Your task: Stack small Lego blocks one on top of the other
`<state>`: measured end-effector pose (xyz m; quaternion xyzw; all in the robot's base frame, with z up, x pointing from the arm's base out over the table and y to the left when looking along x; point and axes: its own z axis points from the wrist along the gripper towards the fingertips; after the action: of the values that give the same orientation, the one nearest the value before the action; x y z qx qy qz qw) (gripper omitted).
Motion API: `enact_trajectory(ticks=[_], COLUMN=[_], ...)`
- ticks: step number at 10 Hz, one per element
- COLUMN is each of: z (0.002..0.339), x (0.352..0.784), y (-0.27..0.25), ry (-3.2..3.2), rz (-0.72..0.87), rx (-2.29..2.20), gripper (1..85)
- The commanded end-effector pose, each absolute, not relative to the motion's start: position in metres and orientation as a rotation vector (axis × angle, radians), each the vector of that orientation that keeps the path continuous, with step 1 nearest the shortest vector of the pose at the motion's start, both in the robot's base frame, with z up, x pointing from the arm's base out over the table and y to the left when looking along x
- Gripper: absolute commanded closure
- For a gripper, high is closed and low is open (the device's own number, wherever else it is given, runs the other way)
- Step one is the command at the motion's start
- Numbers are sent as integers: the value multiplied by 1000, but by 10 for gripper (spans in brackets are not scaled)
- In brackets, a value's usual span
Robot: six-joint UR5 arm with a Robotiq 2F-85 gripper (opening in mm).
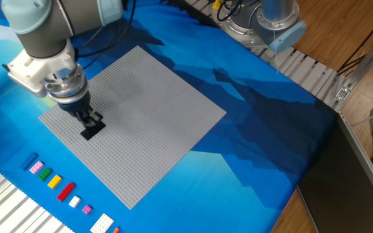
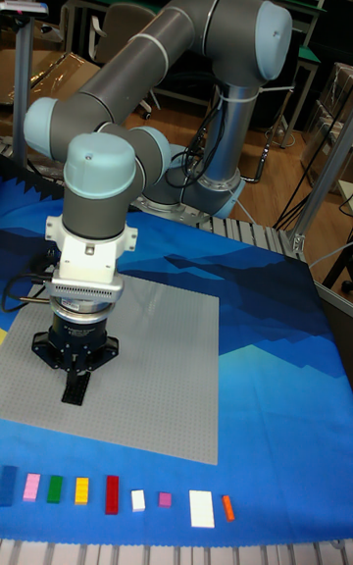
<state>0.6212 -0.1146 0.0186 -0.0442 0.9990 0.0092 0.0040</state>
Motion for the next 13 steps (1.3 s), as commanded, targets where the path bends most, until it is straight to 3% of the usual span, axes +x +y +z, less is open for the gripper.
enact_trajectory(ticks=[1,11,13], z=[26,-6,2], x=[611,626,620], y=[-110,-91,-96], ry=[3157,3036,3058], rz=[68,138,142], rx=[-111,-112,-126], gripper=[847,847,847])
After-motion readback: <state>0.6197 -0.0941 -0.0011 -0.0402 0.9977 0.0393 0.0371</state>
